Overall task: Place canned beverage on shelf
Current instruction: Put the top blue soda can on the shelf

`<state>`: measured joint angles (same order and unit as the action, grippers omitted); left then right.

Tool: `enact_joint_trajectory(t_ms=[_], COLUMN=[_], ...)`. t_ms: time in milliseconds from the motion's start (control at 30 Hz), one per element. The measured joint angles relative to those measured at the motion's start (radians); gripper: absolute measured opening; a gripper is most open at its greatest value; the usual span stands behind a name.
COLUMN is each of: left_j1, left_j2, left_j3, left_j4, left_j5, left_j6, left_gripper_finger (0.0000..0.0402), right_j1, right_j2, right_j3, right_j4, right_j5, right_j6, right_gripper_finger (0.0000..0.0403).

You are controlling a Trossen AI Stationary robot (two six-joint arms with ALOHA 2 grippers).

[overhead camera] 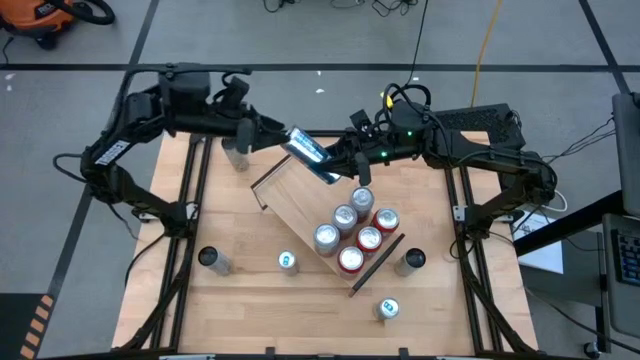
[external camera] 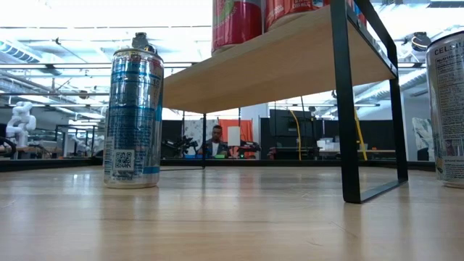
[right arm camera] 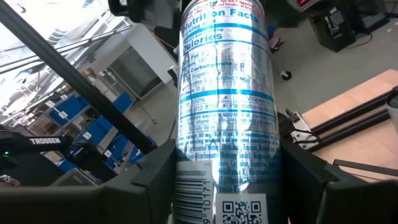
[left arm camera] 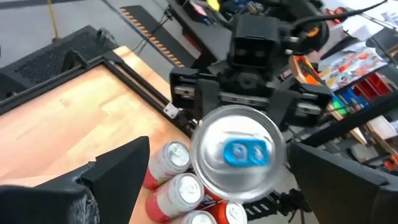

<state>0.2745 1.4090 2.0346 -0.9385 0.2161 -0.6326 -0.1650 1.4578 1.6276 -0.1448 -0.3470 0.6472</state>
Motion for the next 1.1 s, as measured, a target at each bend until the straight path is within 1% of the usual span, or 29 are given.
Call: enact_joint_trajectory(t_ms=[167, 233, 333, 500, 633, 733, 1100], left_j1=[0.017, 0.016, 0.016, 0.016, 0.016, 0.014, 0.013], left_j2=[0.028, 0.036, 0.049, 0.066, 0.071, 0.079, 0.081], left_j3=[0.000, 0.000, 0.000, 0.000, 0.000, 0.000, -0.001], left_j4=[0.018, 0.018, 0.017, 0.036, 0.062, 0.067, 0.063], left_j5=[0.070, 0.113, 0.152, 0.160, 0.156, 0.156, 0.173], left_j6=[-0.016, -0.012, -0.009, -0.018, -0.066, -0.068, -0.068], left_gripper_finger=[0.0398, 0.0399, 0.0398, 0.0397, 0.0394, 0.0374, 0.0259], right_j1=[0.000, 0.000, 0.000, 0.000, 0.000, 0.000, -0.002], right_j2=[0.000, 0.000, 0.000, 0.000, 0.000, 0.000, 0.000], right_j3=[0.000, 0.000, 0.000, 0.000, 0.000, 0.000, 0.000], right_j4=[-0.001, -0.001, -0.001, -0.001, -0.002, -0.004, -0.012], right_j5=[0.000, 0.000, 0.000, 0.000, 0.002, 0.002, 0.029], right_j6=[0.000, 0.000, 0.000, -0.002, -0.004, -0.009, -0.032], right_gripper_finger=[0.0201, 0.0201, 0.0201, 0.0201, 0.0201, 0.0201, 0.0204])
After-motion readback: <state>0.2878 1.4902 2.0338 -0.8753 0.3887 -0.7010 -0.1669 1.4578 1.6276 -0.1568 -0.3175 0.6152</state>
